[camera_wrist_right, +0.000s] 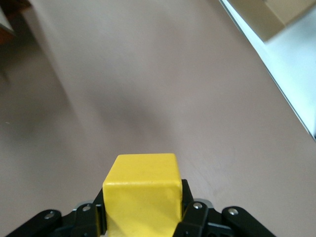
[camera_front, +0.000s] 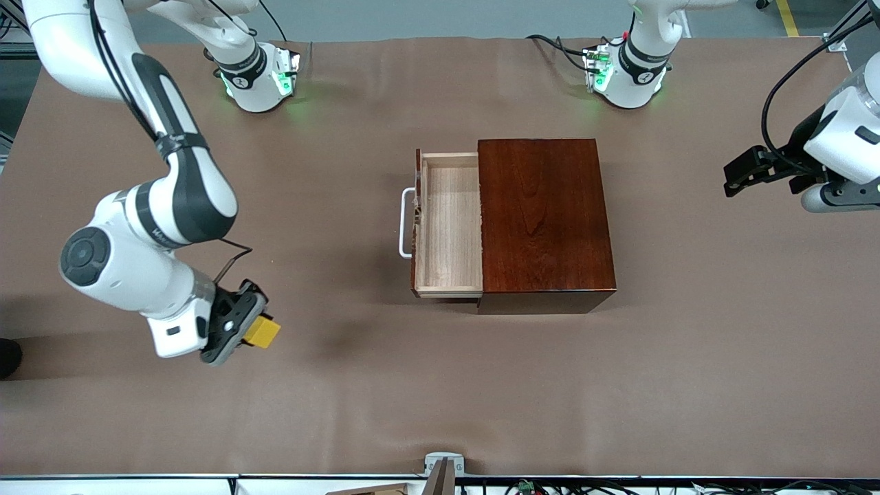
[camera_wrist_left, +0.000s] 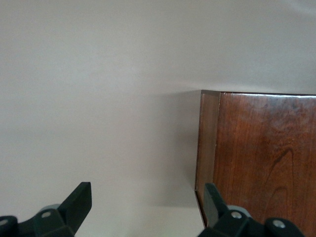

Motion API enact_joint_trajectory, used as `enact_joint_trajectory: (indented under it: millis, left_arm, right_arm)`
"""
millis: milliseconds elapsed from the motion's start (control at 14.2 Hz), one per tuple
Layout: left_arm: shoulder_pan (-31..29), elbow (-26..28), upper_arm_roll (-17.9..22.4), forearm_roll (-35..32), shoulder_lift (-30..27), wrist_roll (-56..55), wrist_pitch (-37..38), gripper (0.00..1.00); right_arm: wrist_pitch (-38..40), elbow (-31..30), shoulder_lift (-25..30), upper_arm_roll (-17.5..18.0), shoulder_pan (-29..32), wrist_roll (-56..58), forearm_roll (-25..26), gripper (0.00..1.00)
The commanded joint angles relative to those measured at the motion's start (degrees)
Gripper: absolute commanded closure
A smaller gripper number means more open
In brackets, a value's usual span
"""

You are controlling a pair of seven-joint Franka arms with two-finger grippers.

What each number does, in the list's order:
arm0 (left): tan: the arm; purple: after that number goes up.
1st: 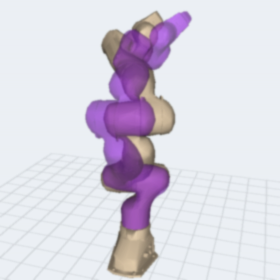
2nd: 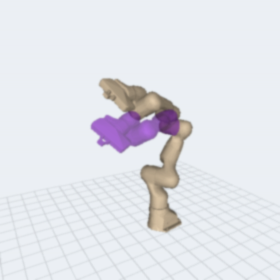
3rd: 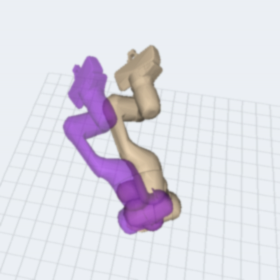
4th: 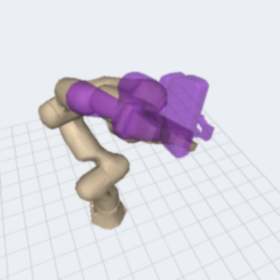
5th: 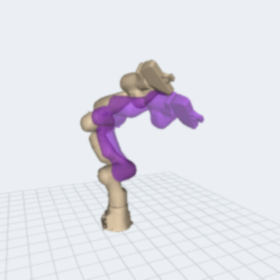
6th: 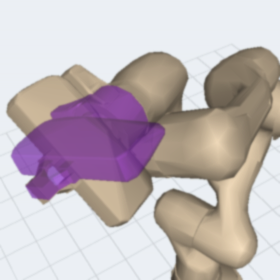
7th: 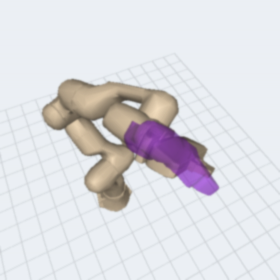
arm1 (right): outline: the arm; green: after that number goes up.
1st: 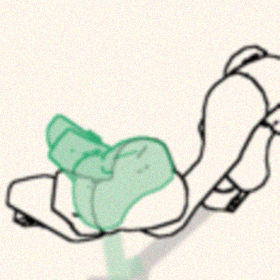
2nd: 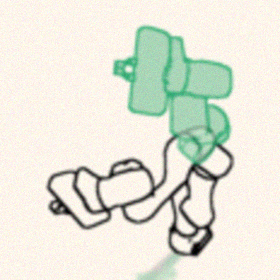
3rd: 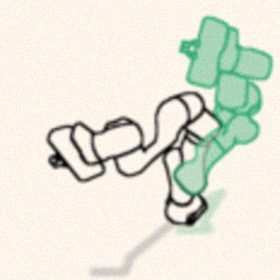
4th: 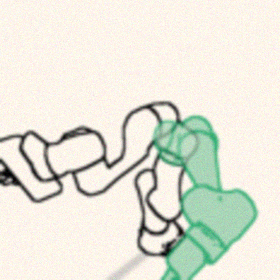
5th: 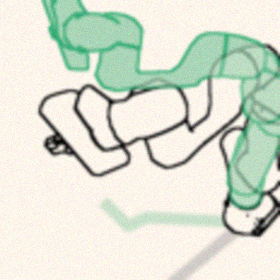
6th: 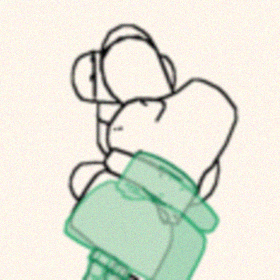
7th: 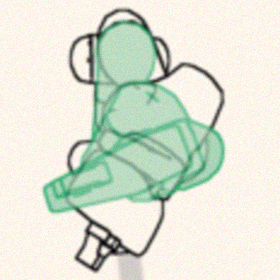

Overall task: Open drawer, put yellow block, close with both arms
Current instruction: 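Carry the yellow cube with the right gripper over the open drawer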

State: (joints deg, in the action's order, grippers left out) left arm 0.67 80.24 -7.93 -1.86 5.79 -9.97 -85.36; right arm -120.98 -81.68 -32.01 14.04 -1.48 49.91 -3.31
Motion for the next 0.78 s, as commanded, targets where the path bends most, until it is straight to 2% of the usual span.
enact_joint_trajectory:
  millis: [0, 141, 282, 424, 706]
  left_arm:
    - [-0.67, 0.80, -0.42, -0.07, -0.52, 3.62, -1.13, 0.00]
    - [-1.81, 0.88, -0.42, 0.02, -0.52, 8.45, -1.65, 0.00]
    - [-2.34, 0.80, -0.42, 0.02, -0.61, 9.88, -1.57, 0.00]
    - [-2.34, 0.89, -0.42, 0.02, -0.61, 9.79, -1.57, 0.00]
    - [-2.34, 0.89, -0.42, 0.10, -0.43, 9.70, -1.57, 0.00]
  right_arm:
    - [0.56, 1.69, 0.63, 2.65, -0.01, 2.30, -0.20, 1.00]
    - [0.65, 2.41, 0.46, 2.66, -3.08, 2.30, 1.19, 1.00]
    - [3.18, 3.19, 0.46, 2.83, -6.50, 2.47, 5.13, 1.00]
    - [7.93, 7.57, 0.11, 2.57, -12.47, 2.39, 8.74, 1.00]
    - [9.17, 8.91, -0.51, 2.40, -18.37, 2.47, 9.81, 1.00]
